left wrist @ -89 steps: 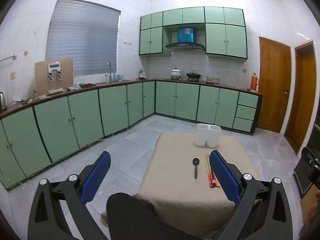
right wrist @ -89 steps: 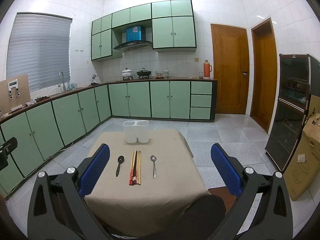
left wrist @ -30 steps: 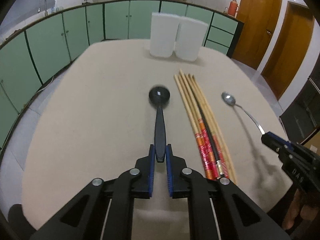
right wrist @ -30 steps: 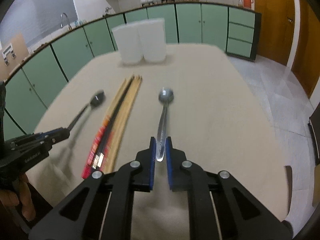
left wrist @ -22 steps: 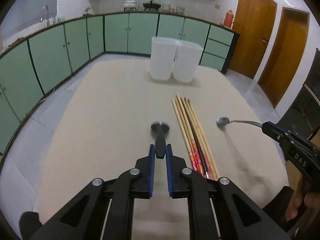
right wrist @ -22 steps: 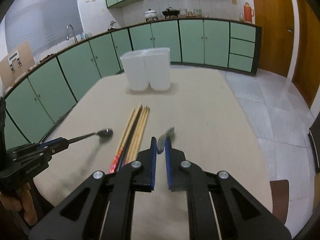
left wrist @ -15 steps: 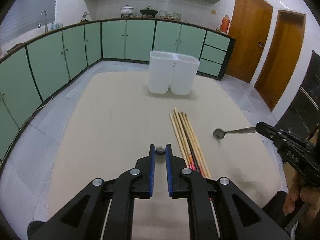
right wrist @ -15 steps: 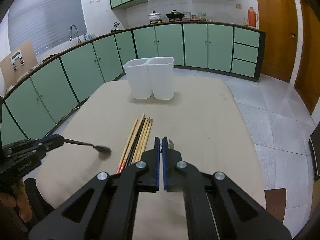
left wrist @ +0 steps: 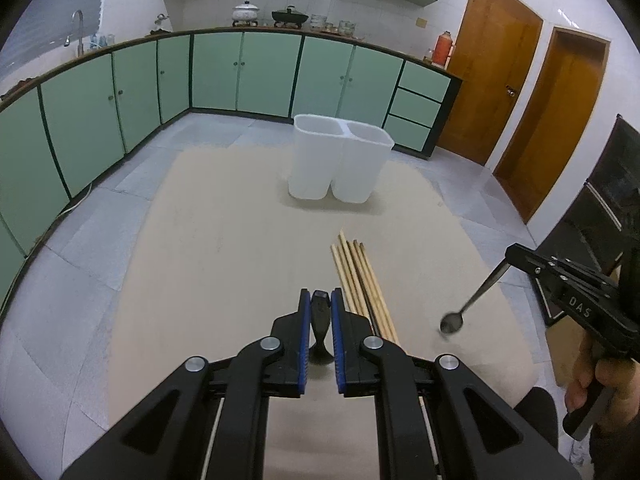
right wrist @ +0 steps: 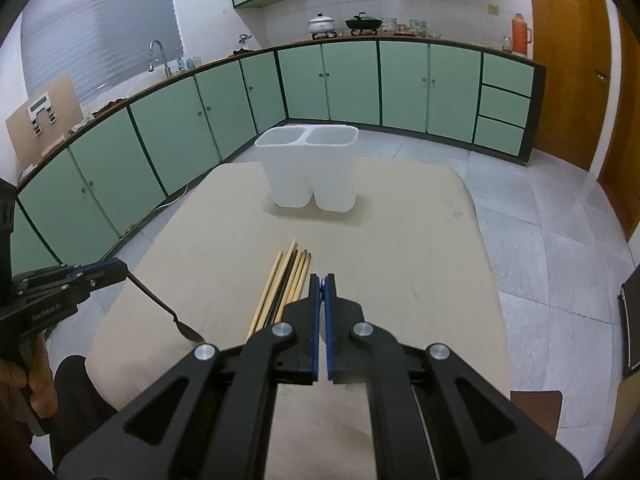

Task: Organize utensils
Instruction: 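Lift both spoons and carry them toward the white utensil holder, then open both tools to drop the spoons into the holder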

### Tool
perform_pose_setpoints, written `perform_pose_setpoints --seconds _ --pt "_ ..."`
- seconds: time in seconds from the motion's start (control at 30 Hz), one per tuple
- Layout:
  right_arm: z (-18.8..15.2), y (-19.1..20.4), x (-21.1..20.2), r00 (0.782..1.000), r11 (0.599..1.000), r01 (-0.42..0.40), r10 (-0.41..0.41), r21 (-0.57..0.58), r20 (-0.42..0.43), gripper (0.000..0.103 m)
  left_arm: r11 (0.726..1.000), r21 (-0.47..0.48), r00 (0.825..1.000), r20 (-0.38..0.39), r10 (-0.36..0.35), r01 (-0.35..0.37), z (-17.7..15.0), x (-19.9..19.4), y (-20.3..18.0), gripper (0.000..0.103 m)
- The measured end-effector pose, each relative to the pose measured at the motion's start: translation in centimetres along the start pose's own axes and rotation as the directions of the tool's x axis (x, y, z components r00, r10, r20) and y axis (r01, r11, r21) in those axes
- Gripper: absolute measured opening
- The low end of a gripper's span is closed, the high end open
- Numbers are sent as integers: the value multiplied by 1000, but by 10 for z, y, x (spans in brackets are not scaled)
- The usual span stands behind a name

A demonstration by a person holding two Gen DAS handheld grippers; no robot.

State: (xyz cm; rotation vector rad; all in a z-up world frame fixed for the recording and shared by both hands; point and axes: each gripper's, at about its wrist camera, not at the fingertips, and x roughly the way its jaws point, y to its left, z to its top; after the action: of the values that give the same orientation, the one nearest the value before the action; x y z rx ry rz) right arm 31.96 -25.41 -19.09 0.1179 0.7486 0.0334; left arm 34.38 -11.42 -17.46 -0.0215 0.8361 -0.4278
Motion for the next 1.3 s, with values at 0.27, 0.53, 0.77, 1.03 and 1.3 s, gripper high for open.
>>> perform_pose_setpoints --seconds 0.27,0.53,0.77,1.03,1.3 --pt "30 3 -6 999 999 -37 37 -23 -2 1 999 34 999 -3 -38 38 30 -2 -3 10" --pt "104 13 -2 998 993 -59 61 -98 21 1 993 117 996 82 -37 27 104 -6 -14 10" --pt "200 13 25 995 992 -69 77 -103 71 1 991 134 983 180 -31 7 187 13 -19 10" --pt "245 -7 97 995 997 -44 49 -63 81 1 994 106 978 210 -8 -15 247 87 -17 10" --pt "212 -30 160 999 1000 -25 24 -19 -31 2 998 67 996 84 13 -18 217 166 2 10"
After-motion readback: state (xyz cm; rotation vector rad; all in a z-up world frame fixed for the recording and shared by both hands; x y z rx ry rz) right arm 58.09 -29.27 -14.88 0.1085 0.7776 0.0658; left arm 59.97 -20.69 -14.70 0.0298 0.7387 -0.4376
